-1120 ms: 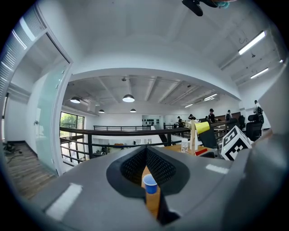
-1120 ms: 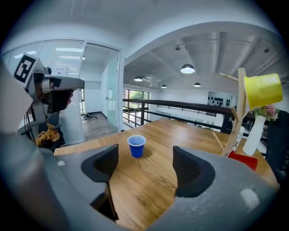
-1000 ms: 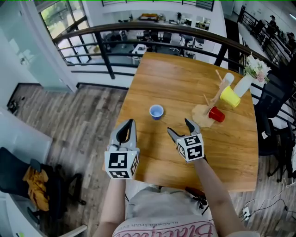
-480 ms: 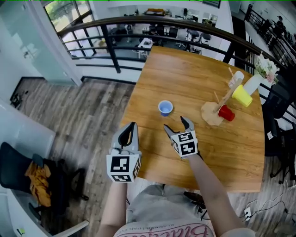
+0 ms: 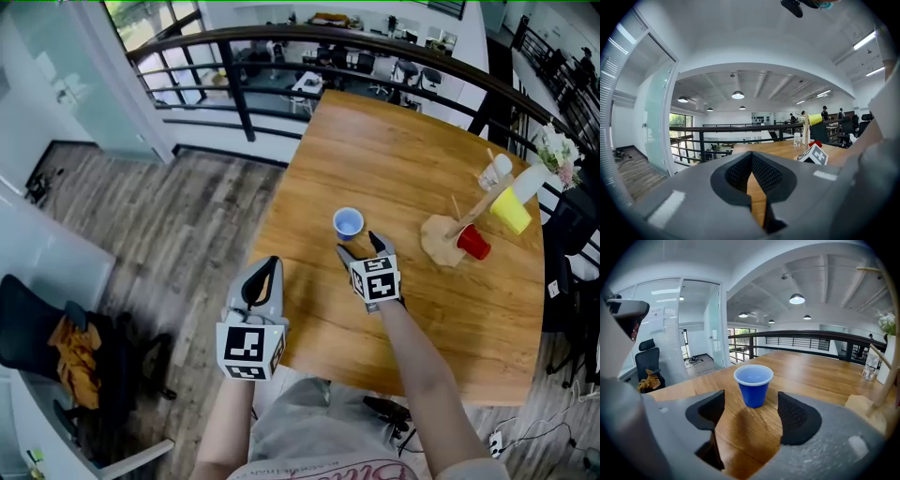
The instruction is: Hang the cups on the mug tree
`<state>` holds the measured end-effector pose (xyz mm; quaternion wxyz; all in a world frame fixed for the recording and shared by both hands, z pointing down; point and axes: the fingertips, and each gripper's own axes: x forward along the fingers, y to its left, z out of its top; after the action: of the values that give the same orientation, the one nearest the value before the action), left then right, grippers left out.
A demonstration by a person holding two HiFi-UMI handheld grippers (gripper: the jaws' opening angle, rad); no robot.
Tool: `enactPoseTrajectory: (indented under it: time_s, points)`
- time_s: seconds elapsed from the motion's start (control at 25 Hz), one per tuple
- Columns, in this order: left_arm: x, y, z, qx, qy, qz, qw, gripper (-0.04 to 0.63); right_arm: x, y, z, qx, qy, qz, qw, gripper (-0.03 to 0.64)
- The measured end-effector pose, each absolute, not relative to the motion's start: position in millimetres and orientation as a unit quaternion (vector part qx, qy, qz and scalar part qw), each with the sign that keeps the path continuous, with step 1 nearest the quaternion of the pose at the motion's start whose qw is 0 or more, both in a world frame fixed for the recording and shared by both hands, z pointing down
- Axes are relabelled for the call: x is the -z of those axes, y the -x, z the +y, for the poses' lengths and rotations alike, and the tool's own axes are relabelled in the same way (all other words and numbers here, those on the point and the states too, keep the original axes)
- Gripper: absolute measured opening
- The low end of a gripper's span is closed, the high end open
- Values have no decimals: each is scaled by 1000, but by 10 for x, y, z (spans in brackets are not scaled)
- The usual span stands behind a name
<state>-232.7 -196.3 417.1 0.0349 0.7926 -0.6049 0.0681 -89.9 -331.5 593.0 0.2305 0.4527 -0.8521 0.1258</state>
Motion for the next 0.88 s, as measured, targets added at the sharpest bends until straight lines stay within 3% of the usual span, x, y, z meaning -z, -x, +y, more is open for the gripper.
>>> enactPoseTrajectory:
  time_s: [0.56,0.6,0.64,0.88]
  points:
    - [-4371,2452,-2125,-91,-782,-613,57,14,-6222,1110,-3621,-104,-418,-861,271,318]
    - [-4388,2448,-2132,-92,-783,-613,58,14,-6219,1108,-3632,-99,-419,-860,273,309]
    - [-4401,2447,-2141,-92,-783,-613,59,14,-6213,1098,-3646,-96,-423,-858,274,237]
    - [-4414,2420,-2184,-92,-787,-607,62,14,-6127,1100,-3616,-87,-419,-865,261,233]
